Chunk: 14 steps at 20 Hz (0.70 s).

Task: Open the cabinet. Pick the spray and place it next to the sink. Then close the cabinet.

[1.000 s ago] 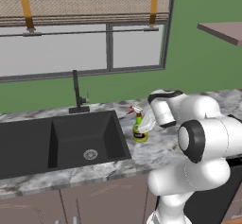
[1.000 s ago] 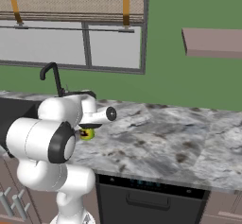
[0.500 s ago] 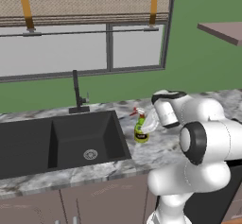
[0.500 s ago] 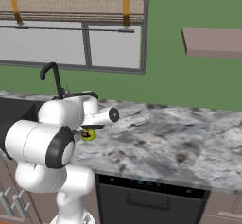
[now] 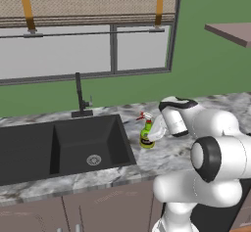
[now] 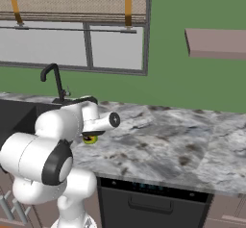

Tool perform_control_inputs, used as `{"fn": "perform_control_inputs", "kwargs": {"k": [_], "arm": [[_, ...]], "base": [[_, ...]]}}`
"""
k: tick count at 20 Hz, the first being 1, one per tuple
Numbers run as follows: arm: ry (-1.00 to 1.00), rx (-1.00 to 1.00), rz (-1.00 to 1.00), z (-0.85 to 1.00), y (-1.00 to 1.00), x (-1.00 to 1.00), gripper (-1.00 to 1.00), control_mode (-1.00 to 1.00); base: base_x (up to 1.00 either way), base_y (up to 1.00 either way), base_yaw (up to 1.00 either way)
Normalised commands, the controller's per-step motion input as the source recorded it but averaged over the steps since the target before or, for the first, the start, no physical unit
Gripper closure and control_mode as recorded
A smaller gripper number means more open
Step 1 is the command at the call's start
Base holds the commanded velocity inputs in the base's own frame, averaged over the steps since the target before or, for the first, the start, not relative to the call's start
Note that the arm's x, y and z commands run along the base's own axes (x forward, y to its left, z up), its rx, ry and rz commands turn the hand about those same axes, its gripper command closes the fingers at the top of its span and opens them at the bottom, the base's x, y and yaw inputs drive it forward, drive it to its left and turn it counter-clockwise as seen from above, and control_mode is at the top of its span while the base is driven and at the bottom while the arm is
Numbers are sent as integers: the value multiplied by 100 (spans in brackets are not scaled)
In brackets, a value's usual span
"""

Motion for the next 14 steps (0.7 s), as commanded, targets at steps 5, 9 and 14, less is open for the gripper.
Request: {"fn": "perform_control_inputs", "kwargs": {"k": [5, 9, 14], "arm": [[0, 0, 0, 2, -8, 0, -100, -100], [0, 0, -2, 0, -15, 0, -100, -100], [0, 0, -3, 1, -22, 0, -100, -100]], "base": [[0, 0, 0], [0, 0, 0], [0, 0, 0]]}}
